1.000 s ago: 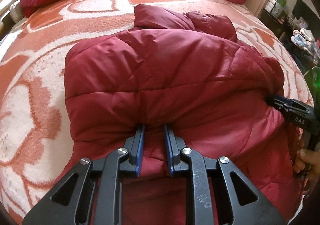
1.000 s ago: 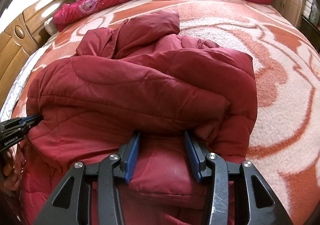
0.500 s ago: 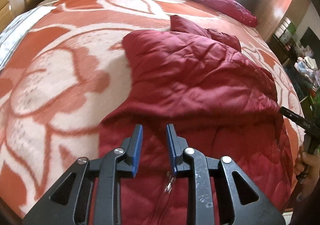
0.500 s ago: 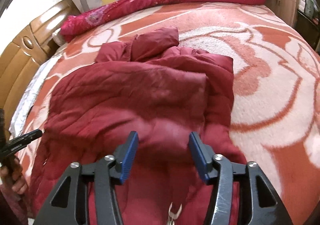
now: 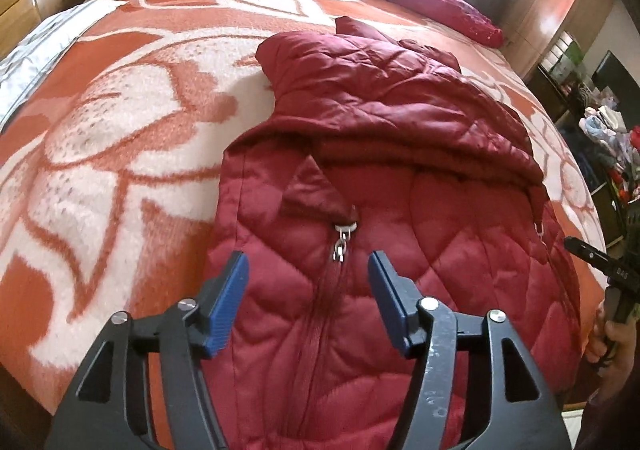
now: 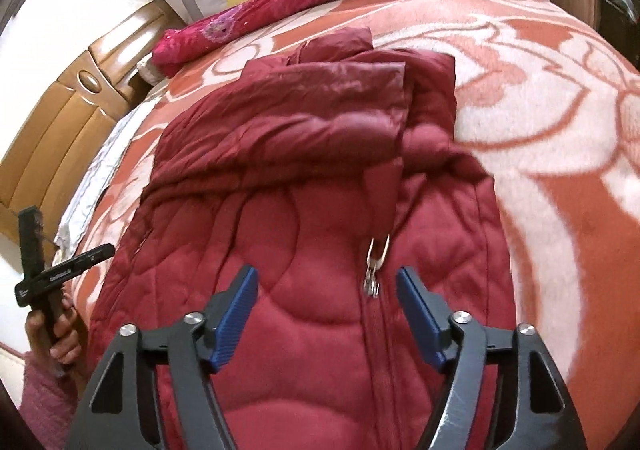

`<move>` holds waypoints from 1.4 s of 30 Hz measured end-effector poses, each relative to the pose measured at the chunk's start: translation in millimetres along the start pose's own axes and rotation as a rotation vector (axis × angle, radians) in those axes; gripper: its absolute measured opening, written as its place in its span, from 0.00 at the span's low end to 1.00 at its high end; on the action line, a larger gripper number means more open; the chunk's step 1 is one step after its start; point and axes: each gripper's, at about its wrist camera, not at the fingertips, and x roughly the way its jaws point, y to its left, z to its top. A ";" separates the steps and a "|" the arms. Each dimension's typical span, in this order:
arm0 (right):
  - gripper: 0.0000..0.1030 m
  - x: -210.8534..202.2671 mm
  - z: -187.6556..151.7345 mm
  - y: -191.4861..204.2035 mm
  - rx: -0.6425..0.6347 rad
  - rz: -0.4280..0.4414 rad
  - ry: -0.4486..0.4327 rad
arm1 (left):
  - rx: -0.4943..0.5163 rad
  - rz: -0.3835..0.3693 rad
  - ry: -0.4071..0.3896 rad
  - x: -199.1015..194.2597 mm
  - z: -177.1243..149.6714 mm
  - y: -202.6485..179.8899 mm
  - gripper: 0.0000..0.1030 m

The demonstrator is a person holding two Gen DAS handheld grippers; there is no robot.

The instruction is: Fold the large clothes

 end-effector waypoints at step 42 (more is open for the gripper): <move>0.87 -48.7 -127.7 -104.7 0.235 0.266 0.135 | -0.068 -0.231 0.214 -21.5 -116.5 60.7 0.73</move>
